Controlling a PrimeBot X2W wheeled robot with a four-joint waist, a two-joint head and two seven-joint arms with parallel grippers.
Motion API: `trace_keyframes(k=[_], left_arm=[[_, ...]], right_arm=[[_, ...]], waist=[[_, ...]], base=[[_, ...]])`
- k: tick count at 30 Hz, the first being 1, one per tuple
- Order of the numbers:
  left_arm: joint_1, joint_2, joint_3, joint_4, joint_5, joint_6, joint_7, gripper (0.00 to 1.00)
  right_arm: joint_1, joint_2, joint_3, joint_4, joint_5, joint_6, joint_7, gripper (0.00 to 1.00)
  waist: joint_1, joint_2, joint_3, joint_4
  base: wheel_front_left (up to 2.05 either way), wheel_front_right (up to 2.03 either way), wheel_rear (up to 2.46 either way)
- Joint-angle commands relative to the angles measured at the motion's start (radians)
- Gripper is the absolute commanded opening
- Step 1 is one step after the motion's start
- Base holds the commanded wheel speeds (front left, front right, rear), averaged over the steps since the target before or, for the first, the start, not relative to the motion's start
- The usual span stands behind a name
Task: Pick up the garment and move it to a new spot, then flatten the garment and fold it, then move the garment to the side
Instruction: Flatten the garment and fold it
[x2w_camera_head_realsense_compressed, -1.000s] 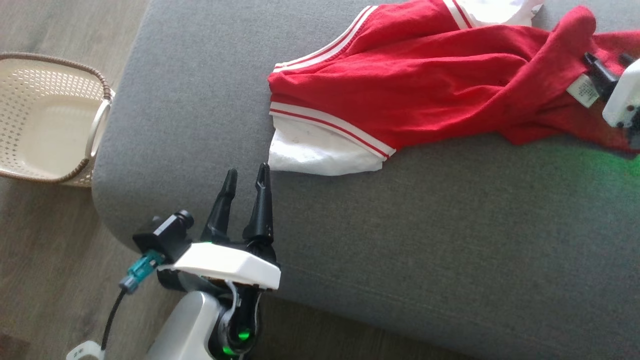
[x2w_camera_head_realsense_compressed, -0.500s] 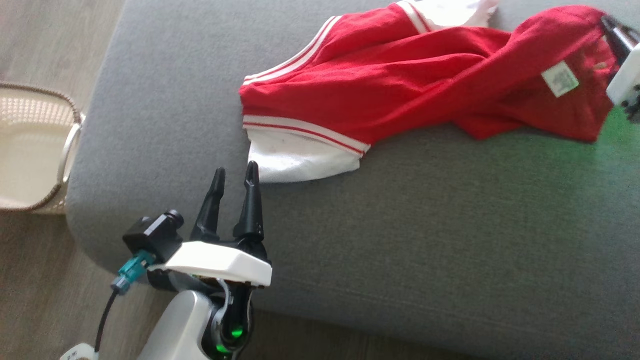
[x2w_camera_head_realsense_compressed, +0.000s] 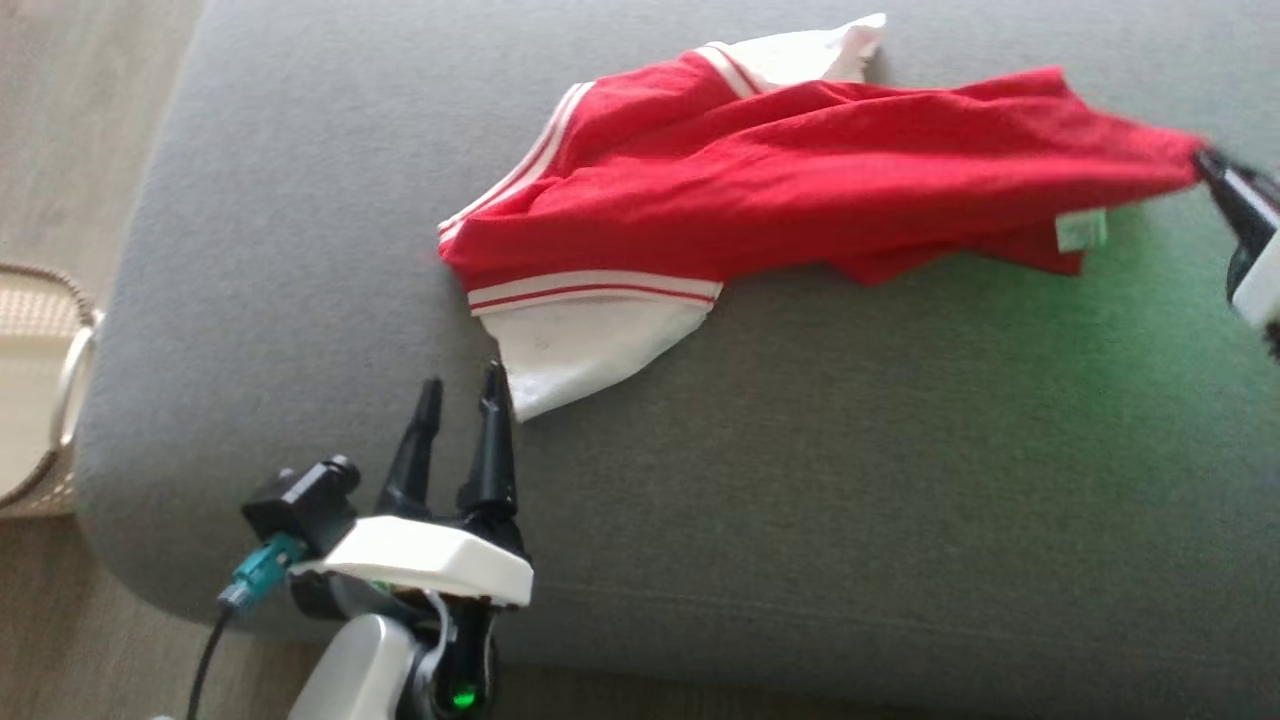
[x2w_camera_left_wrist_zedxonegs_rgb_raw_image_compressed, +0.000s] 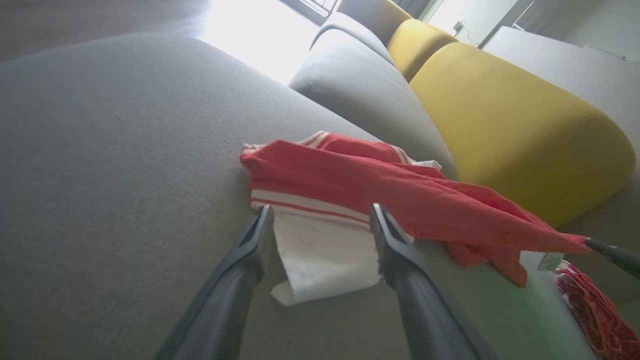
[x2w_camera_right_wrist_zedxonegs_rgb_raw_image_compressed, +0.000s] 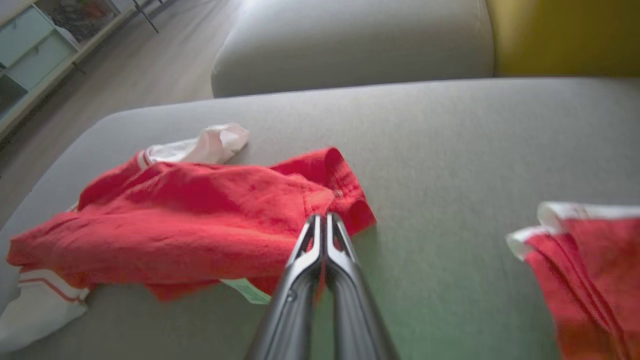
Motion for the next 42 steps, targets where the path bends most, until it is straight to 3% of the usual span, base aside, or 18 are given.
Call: trace_keyframes(k=[1, 5, 14, 19, 26, 33, 42], left_arm=[[-0.017, 0.007, 0.016, -0.014, -0.003, -0.014, -0.005, 1.0], [-0.047, 0.007, -0.016, 0.026, 0.008, -0.048, -0.005, 1.0], [-0.092, 0.007, -0.051, 0.098, 0.021, -0.057, -0.005, 1.0], [-0.122, 0.007, -0.07, 0.192, 0.021, -0.007, -0.003, 1.0], [-0.167, 0.008, -0.038, 0.292, 0.013, 0.11, 0.016, 1.0], [-0.162, 0.016, -0.05, 0.285, -0.009, 0.111, 0.09, 1.0], [-0.095, 0.072, -0.102, 0.145, 0.035, 0.193, 0.22, 1.0]], right_arm=[[0.006, -0.002, -0.014, -0.064, -0.008, 0.0, 0.01, 0.0], [0.059, 0.06, -0.049, -0.117, -0.051, 0.0, 0.026, 0.0], [0.117, 0.151, -0.085, -0.154, -0.116, 0.0, 0.06, 0.0], [0.116, 0.182, -0.101, -0.19, -0.145, 0.0, 0.054, 0.0], [0.116, 0.22, -0.087, -0.225, -0.165, 0.0, 0.039, 0.0], [0.116, 0.226, -0.087, -0.245, -0.163, 0.0, 0.029, 0.0], [0.119, 0.224, -0.091, -0.247, -0.164, 0.0, 0.019, 0.0]], waist=[[0.0001, -0.0001, 0.006, -0.023], [0.0001, -0.0001, 0.021, -0.05], [0.0001, -0.0001, 0.05, -0.066], [0.0001, -0.0001, 0.077, -0.079], [0.0001, -0.0001, 0.103, -0.105], [0.0001, -0.0001, 0.116, -0.115], [0.0001, -0.0001, 0.12, -0.116]], base=[[0.0, 0.0, 0.0], [0.0, 0.0, 0.0], [0.0, 0.0, 0.0], [0.0, 0.0, 0.0], [0.0, 0.0, 0.0], [0.0, 0.0, 0.0], [0.0, 0.0, 0.0]])
